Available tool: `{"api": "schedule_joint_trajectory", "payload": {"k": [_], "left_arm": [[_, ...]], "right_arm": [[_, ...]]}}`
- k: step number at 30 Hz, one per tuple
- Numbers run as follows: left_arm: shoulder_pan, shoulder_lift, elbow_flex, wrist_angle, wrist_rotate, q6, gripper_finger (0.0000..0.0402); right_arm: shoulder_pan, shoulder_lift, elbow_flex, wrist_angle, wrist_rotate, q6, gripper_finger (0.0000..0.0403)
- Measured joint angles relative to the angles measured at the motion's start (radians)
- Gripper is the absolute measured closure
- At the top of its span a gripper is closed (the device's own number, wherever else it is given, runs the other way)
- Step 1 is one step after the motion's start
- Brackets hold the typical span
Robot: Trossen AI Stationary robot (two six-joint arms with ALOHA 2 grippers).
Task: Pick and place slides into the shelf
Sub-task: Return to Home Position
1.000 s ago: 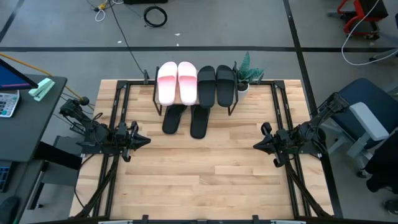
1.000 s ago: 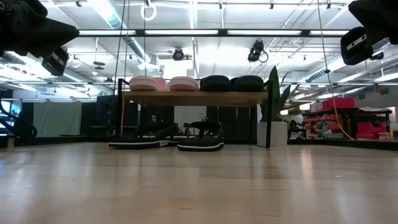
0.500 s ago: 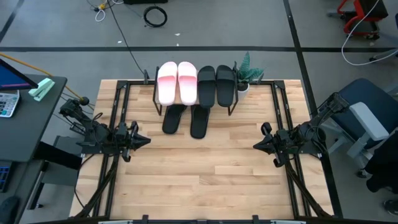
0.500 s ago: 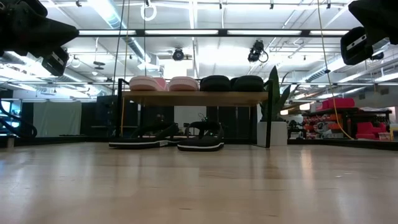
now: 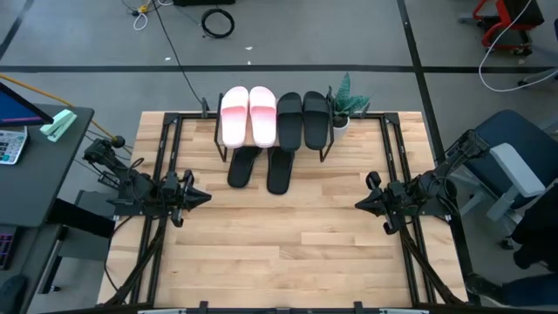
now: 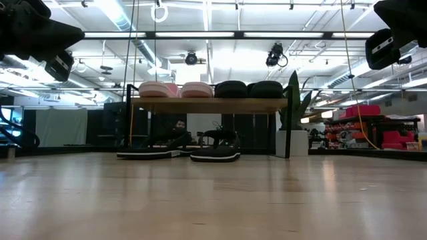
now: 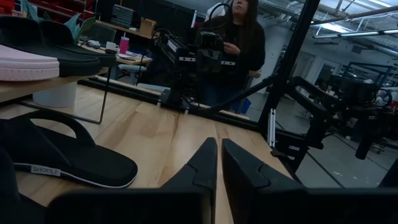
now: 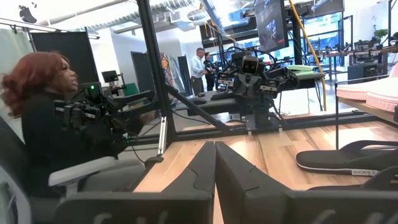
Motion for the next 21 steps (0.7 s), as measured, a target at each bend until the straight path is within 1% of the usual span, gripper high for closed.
{"api": "schedule_joint_trajectory", "payload": {"k": [6, 15, 21], "left_arm": [[0.000, 0.000, 0.000, 0.000, 0.000, 0.000, 0.0378], [0.000, 0.000, 0.000, 0.000, 0.000, 0.000, 0.0365], [0.000, 0.000, 0.000, 0.000, 0.000, 0.000, 0.0373]], "right_arm": [[0.000, 0.000, 0.000, 0.000, 0.000, 0.000, 0.0389], [0.000, 0.000, 0.000, 0.000, 0.000, 0.000, 0.0389], [0.000, 0.000, 0.000, 0.000, 0.000, 0.000, 0.0389]]}}
